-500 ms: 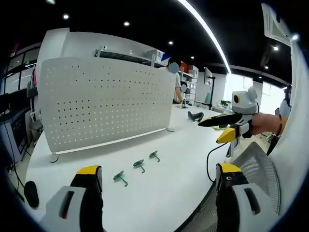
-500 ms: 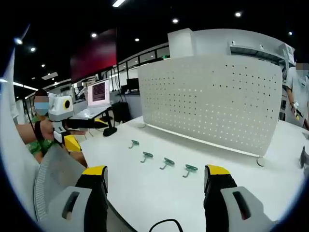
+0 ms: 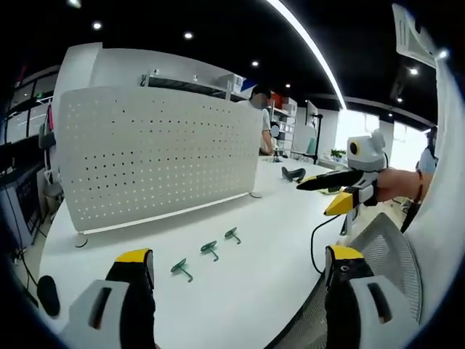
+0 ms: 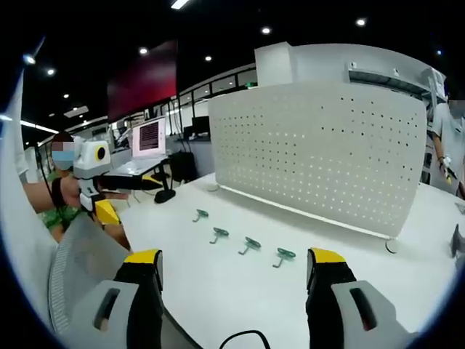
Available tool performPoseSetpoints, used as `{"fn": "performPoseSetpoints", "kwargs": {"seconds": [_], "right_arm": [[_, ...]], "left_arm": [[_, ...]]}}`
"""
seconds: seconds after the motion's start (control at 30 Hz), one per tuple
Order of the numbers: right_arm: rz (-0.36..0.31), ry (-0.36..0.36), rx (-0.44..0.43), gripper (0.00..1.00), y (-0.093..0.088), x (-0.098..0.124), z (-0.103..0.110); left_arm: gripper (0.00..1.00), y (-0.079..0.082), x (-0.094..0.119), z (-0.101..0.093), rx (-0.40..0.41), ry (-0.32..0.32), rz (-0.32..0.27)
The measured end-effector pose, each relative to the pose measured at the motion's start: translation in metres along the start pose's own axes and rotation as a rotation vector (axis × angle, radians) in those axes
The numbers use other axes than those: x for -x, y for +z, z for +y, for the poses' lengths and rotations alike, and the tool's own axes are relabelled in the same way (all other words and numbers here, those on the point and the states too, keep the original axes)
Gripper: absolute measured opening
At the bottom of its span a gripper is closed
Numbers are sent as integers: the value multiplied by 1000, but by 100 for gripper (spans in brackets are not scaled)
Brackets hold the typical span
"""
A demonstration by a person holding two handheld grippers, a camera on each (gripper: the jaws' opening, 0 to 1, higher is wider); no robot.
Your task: Insert the hook assembly into the mounting plate slot until the hook locks in place.
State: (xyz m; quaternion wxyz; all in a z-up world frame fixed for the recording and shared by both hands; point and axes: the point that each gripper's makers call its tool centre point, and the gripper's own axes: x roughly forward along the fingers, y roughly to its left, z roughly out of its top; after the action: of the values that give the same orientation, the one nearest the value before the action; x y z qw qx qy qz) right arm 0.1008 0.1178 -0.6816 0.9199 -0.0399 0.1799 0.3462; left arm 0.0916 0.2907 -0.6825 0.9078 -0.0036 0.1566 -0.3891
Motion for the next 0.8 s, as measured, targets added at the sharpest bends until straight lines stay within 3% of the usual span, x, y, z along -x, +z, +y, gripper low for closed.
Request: {"fn": "performPoseSetpoints", "kwargs": {"seconds": [0.8], "right_arm": [[50, 42, 24, 77, -3, -20, -14]], "left_arm": [[100, -1, -2, -2, 8, 0, -9]]}}
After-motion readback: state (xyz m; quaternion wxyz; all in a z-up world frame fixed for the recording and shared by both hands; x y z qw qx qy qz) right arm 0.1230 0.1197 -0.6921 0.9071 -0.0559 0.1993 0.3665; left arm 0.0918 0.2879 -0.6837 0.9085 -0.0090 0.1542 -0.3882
